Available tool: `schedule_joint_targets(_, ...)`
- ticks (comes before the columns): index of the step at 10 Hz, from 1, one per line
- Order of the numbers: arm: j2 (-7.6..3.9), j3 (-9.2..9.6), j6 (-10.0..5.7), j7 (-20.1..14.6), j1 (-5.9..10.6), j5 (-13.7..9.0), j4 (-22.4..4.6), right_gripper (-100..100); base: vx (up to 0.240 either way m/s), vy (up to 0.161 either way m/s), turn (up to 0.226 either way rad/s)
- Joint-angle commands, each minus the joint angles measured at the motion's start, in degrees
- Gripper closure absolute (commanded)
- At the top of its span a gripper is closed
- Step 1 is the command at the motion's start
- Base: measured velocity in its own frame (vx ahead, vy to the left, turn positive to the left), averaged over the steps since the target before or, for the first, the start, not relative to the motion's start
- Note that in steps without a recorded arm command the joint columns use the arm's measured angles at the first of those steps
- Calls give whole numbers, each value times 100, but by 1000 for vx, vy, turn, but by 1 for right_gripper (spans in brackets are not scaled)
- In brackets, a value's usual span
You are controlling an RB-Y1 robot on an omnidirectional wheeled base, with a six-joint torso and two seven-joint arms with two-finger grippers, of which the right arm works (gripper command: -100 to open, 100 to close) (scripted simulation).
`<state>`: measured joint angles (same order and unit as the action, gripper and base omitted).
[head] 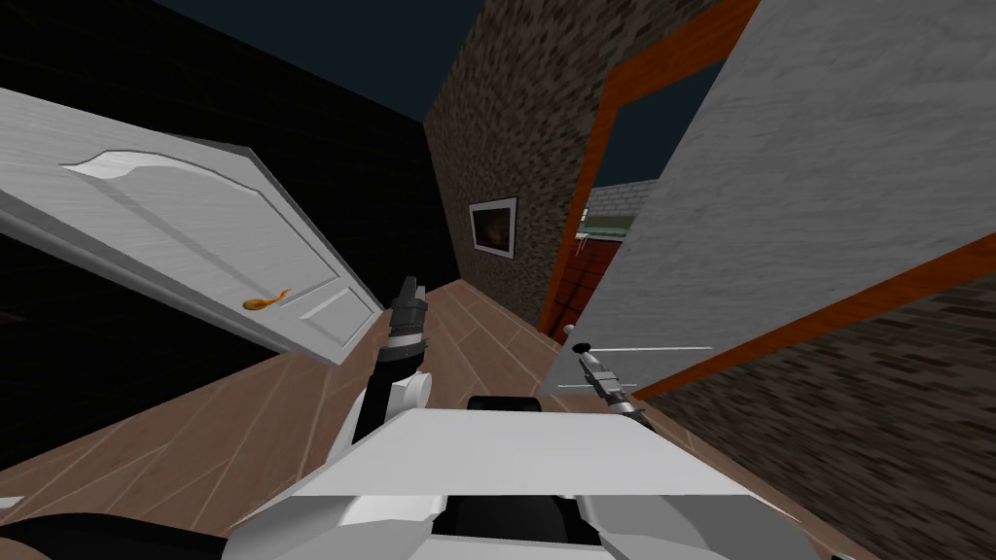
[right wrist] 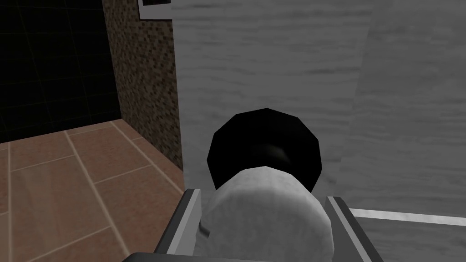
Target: Pull the door open
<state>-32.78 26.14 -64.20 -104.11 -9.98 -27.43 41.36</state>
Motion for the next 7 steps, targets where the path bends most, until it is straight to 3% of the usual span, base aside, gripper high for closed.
schedule_joint_targets(1, -18, 65, -169, -92, 7, 30, -149, 100, -187, -79, 177)
schedule_joint_targets(5, -101, 156, -403, -228, -22, 66, -294, 100, -213, -67, 142)
schedule_joint_targets(6, -91, 144, -329, -185, -29, 63, -224, 100, -97, -26, 29)
schedule_joint_targets(7, -98, 177, -386, -218, -32, 78, -277, 100, -128, -31, 118)
